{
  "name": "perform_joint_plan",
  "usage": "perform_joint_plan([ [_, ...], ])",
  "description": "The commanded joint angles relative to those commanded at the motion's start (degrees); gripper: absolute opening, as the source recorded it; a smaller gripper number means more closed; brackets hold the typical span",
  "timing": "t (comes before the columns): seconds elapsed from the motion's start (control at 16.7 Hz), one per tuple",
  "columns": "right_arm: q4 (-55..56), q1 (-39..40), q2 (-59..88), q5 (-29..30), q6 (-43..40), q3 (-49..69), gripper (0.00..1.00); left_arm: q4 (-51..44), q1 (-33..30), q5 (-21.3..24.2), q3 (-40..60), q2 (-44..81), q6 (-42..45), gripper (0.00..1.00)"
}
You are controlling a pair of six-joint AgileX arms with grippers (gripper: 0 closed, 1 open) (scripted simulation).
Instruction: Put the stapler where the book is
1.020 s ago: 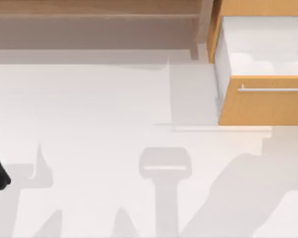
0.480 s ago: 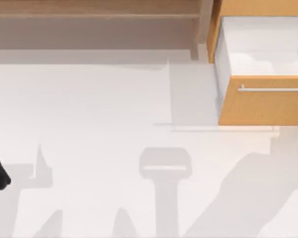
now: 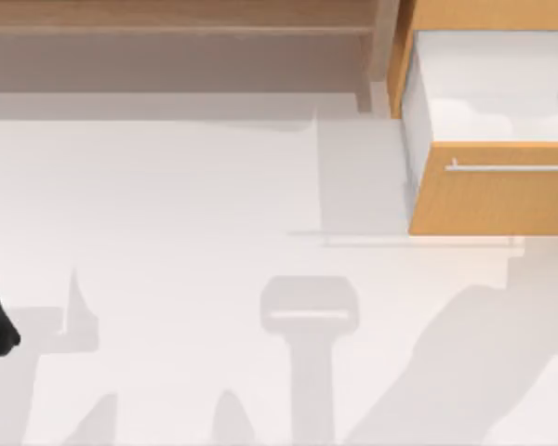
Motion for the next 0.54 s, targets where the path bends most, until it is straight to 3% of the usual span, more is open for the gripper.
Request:
perform_joint_plan([
  [0.18,0.0,0.0,0.0,0.0,0.0,0.0,0.98,0.0,0.0,0.0,0.0,0.0,0.0,1.00],
  [0.54,0.0,0.0,0.0,0.0,0.0,0.0,1.00,0.0,0.0,0.0,0.0,0.0,0.0,1.00],
])
